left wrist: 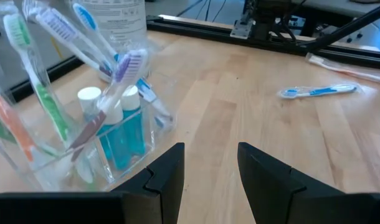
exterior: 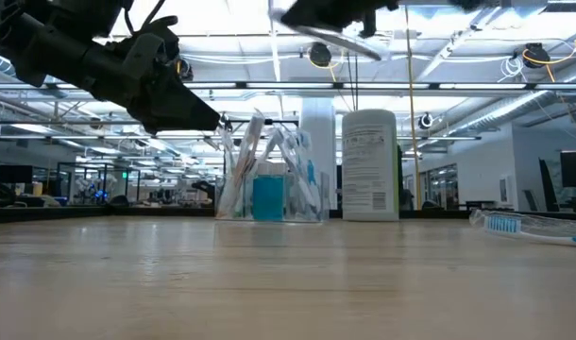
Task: Pick & Place toothbrushing station
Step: Put the purple toothbrush in the right compartment of the transparent organizer, then put the blue toothbrush in the left compartment of the transparent organizer
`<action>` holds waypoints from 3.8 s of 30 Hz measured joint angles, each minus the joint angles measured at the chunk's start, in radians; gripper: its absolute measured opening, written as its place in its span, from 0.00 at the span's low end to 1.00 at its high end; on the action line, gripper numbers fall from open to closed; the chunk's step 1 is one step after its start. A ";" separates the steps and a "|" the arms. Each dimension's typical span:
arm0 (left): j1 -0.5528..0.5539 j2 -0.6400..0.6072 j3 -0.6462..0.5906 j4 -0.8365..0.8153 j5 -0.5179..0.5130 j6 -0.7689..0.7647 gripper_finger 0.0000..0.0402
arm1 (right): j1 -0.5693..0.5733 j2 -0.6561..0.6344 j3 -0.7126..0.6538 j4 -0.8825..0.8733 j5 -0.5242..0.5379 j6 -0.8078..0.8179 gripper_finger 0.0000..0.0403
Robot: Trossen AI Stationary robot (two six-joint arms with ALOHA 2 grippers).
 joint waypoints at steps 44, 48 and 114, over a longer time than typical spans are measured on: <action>-0.013 0.000 0.000 -0.051 0.023 -0.045 0.38 | -0.405 0.488 -0.101 0.823 -0.317 0.222 0.00; -0.014 0.000 0.000 -0.055 0.030 -0.070 0.38 | -0.372 0.488 -0.107 0.787 -0.264 0.223 0.00; -0.020 0.000 0.000 -0.077 0.055 -0.228 0.38 | 0.118 0.224 -0.109 0.484 0.541 -0.318 0.51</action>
